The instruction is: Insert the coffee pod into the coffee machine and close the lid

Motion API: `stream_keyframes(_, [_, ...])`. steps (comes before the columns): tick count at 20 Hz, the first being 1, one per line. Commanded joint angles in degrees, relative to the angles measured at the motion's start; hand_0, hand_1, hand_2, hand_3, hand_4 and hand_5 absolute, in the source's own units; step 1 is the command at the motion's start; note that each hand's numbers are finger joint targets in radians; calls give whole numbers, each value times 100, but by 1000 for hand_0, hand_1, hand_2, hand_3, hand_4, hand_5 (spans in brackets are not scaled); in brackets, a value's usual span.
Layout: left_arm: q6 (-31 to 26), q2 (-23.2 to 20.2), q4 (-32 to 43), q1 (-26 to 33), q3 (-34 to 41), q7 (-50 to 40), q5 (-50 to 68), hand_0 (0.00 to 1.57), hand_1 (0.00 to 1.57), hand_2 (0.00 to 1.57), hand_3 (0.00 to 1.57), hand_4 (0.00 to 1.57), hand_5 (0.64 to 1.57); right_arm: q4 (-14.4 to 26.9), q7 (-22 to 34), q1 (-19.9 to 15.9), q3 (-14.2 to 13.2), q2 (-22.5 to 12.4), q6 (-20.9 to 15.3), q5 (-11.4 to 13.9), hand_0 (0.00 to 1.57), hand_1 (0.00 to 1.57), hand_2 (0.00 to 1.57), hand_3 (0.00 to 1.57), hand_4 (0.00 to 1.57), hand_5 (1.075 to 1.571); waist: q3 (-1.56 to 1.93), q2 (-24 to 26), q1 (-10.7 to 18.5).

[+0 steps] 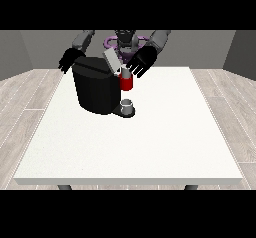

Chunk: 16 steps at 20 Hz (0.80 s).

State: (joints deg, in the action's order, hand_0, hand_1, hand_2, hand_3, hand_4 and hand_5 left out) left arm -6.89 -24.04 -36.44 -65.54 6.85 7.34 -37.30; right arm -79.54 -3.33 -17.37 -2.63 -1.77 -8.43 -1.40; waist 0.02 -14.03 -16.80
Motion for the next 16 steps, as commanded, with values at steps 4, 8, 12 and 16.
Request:
stream_keyframes(4, [21,40,105,-117,8,-128,-78,1160,1160,1244,1185,506,1571,-46,82,-111,2,32,-153,69,0,0,0,0,448,1571,-1,-65,21])
stream_keyframes(8, [-195,-71,202,-74,56,1,-30,1208,1208,1265,1191,493,1571,-222,320,-25,81,44,-78,5,0,0,0,0,433,1571,-2,61,-29])
stream_keyframes(12, [-135,67,183,12,2,13,-78,1230,1230,1274,1180,481,1571,-76,230,-62,-27,-16,-131,17,0,0,0,0,446,1571,-3,15,62])
stream_keyframes(16, [-231,-128,171,-200,132,49,-11,1196,1196,1240,1142,466,1571,95,-222,-68,-40,16,-132,71,0,0,0,0,418,1571,-1,-350,46])
